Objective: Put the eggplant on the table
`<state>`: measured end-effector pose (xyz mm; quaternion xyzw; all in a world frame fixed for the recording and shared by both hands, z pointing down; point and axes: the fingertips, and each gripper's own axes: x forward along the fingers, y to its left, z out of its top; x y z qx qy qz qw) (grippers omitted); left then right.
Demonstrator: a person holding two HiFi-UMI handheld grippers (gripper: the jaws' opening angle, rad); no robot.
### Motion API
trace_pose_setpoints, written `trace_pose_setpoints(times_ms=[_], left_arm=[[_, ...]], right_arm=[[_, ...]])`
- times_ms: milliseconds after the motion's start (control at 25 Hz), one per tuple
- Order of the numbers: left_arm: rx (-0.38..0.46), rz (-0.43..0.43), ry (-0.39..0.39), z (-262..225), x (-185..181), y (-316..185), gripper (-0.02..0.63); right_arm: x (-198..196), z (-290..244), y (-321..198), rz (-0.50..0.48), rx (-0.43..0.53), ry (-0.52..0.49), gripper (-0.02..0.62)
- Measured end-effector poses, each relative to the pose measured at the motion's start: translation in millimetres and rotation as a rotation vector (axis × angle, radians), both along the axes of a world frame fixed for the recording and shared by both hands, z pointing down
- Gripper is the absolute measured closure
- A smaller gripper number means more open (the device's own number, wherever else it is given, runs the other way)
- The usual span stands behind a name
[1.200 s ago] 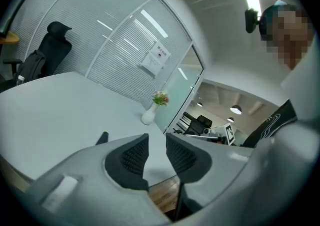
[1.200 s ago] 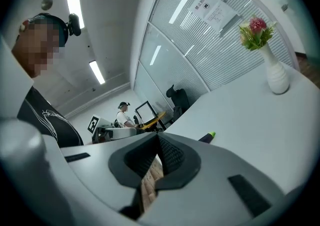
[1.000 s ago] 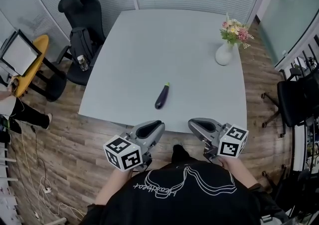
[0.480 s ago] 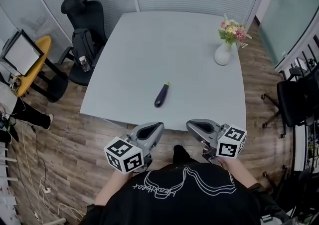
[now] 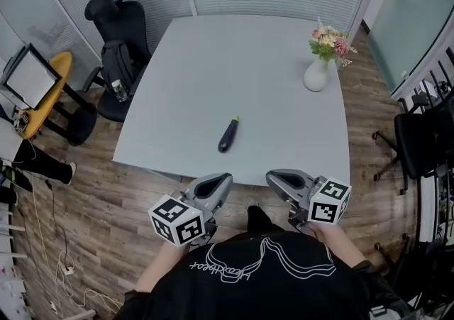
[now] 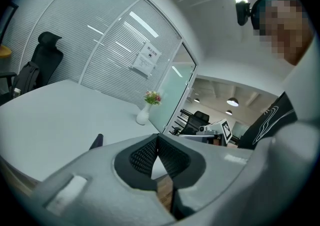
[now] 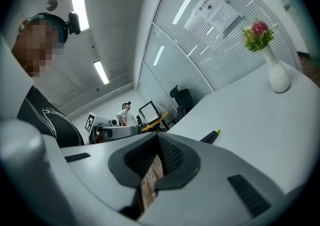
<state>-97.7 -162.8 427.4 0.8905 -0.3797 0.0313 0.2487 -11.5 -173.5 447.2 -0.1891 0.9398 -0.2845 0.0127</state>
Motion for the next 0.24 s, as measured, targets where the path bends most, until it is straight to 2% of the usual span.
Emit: trace_pose_setpoints(times_ms=[240], left_arm=[[-0.001,-0.005,0.001,2.4,-1.0,-5.9,0.592]], right_arm=[[1.9,2.4,-6.0,0.007,-0.004,-0.010,0.589]])
